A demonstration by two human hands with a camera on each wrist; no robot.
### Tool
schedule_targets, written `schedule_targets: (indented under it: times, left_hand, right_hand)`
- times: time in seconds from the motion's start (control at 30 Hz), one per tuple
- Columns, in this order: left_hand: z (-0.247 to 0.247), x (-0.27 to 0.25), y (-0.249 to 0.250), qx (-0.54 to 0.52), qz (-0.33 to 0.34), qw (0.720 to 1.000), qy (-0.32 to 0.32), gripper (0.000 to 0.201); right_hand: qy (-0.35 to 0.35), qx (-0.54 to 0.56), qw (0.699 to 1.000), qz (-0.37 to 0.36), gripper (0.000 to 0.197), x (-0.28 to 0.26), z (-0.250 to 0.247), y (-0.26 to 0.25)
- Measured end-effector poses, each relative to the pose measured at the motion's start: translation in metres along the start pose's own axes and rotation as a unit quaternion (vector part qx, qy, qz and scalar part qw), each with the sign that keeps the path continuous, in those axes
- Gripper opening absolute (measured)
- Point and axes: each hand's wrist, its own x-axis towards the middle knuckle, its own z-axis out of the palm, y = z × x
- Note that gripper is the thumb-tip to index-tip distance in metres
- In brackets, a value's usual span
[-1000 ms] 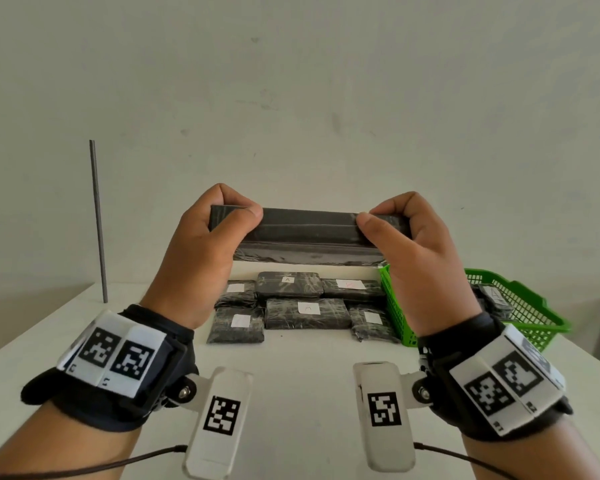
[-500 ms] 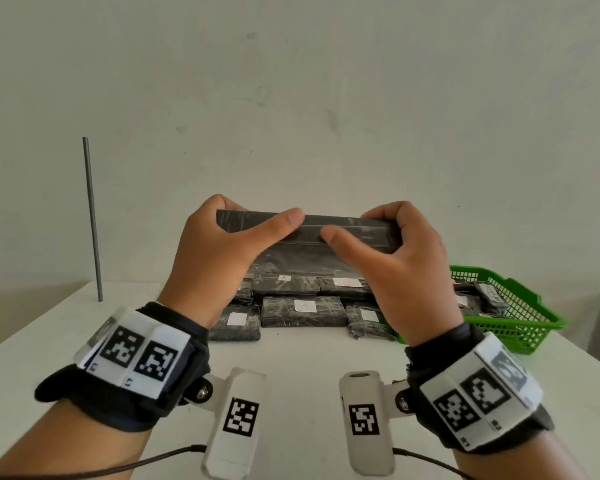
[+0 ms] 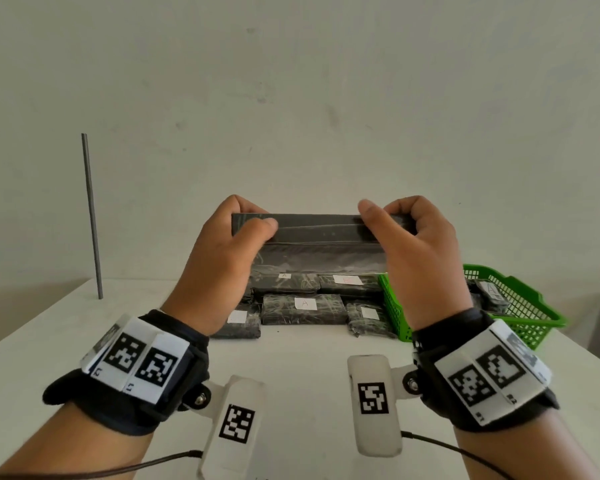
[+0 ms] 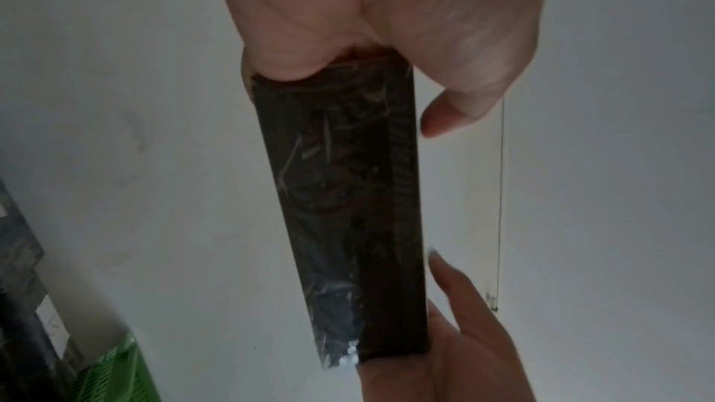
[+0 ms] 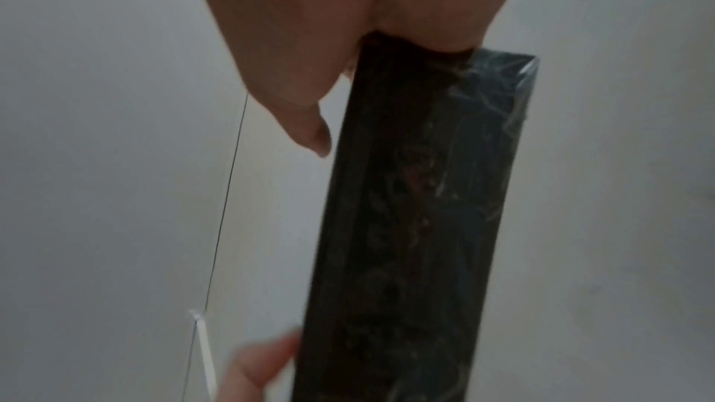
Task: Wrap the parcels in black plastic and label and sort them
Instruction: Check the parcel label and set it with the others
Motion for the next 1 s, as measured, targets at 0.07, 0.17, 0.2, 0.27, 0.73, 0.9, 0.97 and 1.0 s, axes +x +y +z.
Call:
schedule_targets:
  times: [0.07, 0.17, 0.2, 0.27, 0.73, 0.9, 0.97, 1.0]
  left_hand:
    - [-0.008, 0.003, -0.004, -0.032, -0.027, 0.999, -0.009, 0.03]
    - [-0.014, 0.006, -0.009, -0.064, -0.057, 0.996, -0.007, 0.02]
    - [-0.015, 0.007, -0.01, -0.072, -0.061, 0.996, 0.0, 0.023]
    - [-0.014, 0.007, -0.01, -0.065, -0.07, 0.995, 0.013, 0.052]
    - [0.006, 0.007, -0.021, 0.052, -0.082, 0.988, 0.117, 0.043]
    - [0.016, 0.005, -0.015, 0.023, -0.079, 0.983, 0.166, 0.049]
    - [0.017, 0.004, -0.014, 0.038, -0.07, 0.983, 0.166, 0.046]
    - [0.017, 0.004, -0.013, 0.041, -0.068, 0.983, 0.163, 0.047]
  right_hand:
    - [-0.029, 0.033, 0.999, 0.023, 0.019, 0.003, -0.004, -0.001]
    - [-0.046, 0.11, 0.991, 0.064, 0.025, 0.007, -0.009, 0.0]
    - [-0.045, 0.143, 0.986, 0.071, 0.023, 0.009, -0.01, 0.001]
    - [-0.033, 0.175, 0.981, 0.081, 0.022, 0.009, -0.01, -0.001]
    - [0.025, -0.024, 0.998, 0.045, 0.042, -0.003, 0.011, 0.019]
    - [0.076, -0.063, 0.995, -0.01, 0.043, -0.005, 0.018, 0.015]
    - [0.082, -0.078, 0.993, -0.009, 0.046, -0.006, 0.02, 0.014]
    - [0.093, -0.091, 0.992, -0.01, 0.047, -0.007, 0.02, 0.014]
